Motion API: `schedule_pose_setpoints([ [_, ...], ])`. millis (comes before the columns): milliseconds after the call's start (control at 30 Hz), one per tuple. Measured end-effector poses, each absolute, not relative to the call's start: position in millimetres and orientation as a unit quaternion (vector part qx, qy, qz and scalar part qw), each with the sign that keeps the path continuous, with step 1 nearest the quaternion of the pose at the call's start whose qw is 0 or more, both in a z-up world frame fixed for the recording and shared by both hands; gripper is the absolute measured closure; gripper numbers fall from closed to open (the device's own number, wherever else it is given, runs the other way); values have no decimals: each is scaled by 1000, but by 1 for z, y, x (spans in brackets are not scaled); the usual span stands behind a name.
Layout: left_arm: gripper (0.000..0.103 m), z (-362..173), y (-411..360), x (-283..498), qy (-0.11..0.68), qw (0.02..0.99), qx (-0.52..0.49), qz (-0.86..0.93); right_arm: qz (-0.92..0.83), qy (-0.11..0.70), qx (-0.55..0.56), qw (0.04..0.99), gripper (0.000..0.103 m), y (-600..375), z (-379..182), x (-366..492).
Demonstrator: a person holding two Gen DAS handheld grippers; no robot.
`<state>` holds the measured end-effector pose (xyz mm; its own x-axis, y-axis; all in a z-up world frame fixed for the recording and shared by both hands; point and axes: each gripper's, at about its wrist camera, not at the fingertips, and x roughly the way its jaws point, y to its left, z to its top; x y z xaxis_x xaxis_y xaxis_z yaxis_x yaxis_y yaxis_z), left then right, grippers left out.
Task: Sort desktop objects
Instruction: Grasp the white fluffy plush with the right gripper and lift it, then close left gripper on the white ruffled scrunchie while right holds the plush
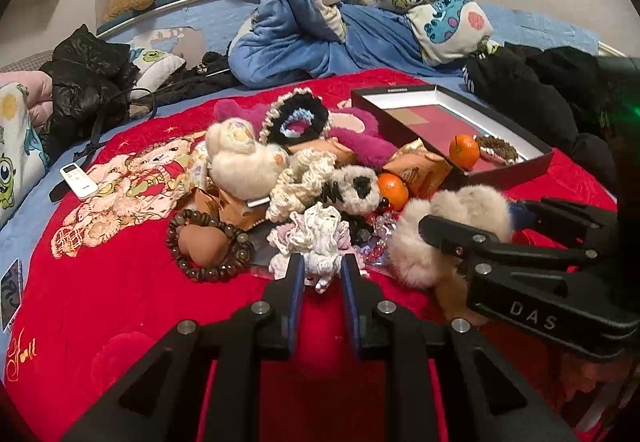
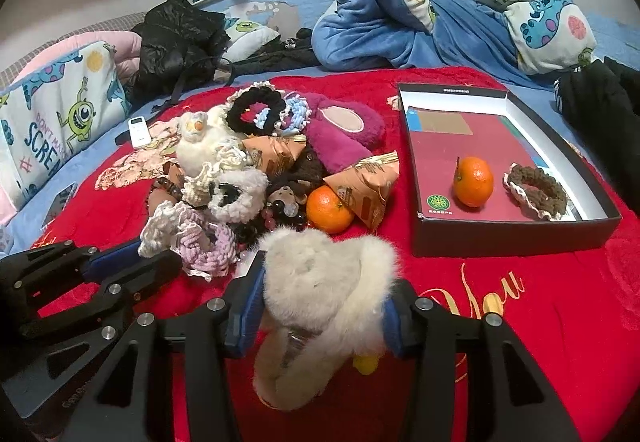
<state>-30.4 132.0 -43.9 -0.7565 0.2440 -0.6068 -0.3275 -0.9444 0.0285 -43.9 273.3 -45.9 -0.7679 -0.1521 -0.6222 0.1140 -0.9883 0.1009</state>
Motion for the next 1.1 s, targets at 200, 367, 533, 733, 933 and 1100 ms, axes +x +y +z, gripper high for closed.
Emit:
schedule_pose_setpoints([
  [200, 83, -34, 123, -25, 55, 150, -300, 940, -941, -32, 327, 76, 61, 266, -41, -43],
  [367, 88, -26, 115, -21, 45, 151, -292, 943, -943, -26, 322, 78, 62, 259, -39, -43],
  [533, 88, -25, 111, -21, 44, 150, -295, 943, -943, -23, 322, 80, 63, 257, -40, -44],
  [733, 88, -34, 113, -23, 44, 153, -313, 936, -943, -23, 324, 79, 63, 258, -40, -43],
  [933, 88, -46, 118, -24, 59, 147, -330, 931, -941, -21, 327, 80, 64, 258, -41, -44],
  [1100, 71, -59, 109, -29, 40, 150, -363, 919, -939, -23, 333, 81, 63, 263, -44, -43],
])
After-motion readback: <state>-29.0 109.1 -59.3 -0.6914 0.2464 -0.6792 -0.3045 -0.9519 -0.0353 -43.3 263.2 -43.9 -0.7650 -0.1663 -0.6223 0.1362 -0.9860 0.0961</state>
